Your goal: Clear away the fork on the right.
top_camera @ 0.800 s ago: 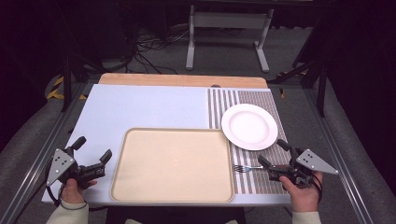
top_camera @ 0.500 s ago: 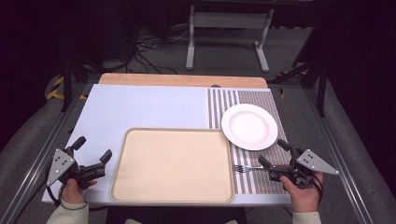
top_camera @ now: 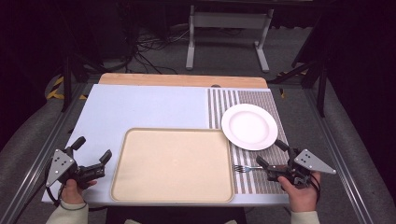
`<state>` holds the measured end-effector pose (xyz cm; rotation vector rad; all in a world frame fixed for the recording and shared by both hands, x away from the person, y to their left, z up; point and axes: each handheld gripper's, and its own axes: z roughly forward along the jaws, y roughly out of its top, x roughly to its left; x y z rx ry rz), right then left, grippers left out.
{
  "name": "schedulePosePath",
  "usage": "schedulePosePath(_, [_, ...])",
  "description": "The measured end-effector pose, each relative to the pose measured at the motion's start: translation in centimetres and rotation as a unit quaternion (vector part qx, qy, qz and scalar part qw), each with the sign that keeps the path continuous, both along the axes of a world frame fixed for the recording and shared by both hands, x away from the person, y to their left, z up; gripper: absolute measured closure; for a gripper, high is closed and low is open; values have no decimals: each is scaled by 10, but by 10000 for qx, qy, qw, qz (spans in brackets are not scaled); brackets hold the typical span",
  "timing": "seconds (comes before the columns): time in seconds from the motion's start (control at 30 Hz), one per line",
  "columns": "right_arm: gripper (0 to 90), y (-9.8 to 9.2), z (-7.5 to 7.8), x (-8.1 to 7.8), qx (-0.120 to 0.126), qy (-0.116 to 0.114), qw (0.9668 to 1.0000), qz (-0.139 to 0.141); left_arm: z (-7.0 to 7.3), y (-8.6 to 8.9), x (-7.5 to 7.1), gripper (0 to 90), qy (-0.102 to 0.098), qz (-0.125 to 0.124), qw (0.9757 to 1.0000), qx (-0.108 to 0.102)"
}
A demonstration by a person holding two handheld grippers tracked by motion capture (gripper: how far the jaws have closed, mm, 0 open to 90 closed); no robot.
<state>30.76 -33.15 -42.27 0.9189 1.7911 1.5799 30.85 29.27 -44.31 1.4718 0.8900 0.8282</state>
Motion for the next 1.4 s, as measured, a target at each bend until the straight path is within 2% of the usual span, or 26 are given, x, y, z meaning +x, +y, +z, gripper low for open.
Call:
schedulePosePath(0.23, [47,2,1,2,-60,-7,10000,33,-1,0,1,0,8,-34,10000,36])
schedulePosePath(0.47, [46,6,8,7,-178,116,9997,129,-2,-1,2,0,46,-32,10000,20])
schedulePosePath(0.6, [47,7,13,11,-358,202,9989,208,-2,0,2,0,47,-28,10000,35])
schedulePosePath(0.67, [47,9,19,15,-547,274,9978,273,-2,1,2,0,36,3,10000,25])
schedulePosePath(0.83, [47,11,28,21,-738,445,9956,382,-1,-1,1,0,23,-32,10000,56])
schedulePosePath(0.93, [56,13,35,24,-855,738,9922,525,-1,-2,1,0,38,-45,10000,54])
schedulePosePath(1.0, [55,13,37,25,-917,799,9910,559,-1,-2,2,0,31,-52,10000,53])
schedulePosePath(1.23, [51,17,45,33,-1425,1177,9801,726,-2,-3,3,0,40,-67,10000,62])
schedulePosePath(1.4, [72,19,52,35,-1598,1365,9740,843,-3,-3,5,0,108,-69,9999,89])
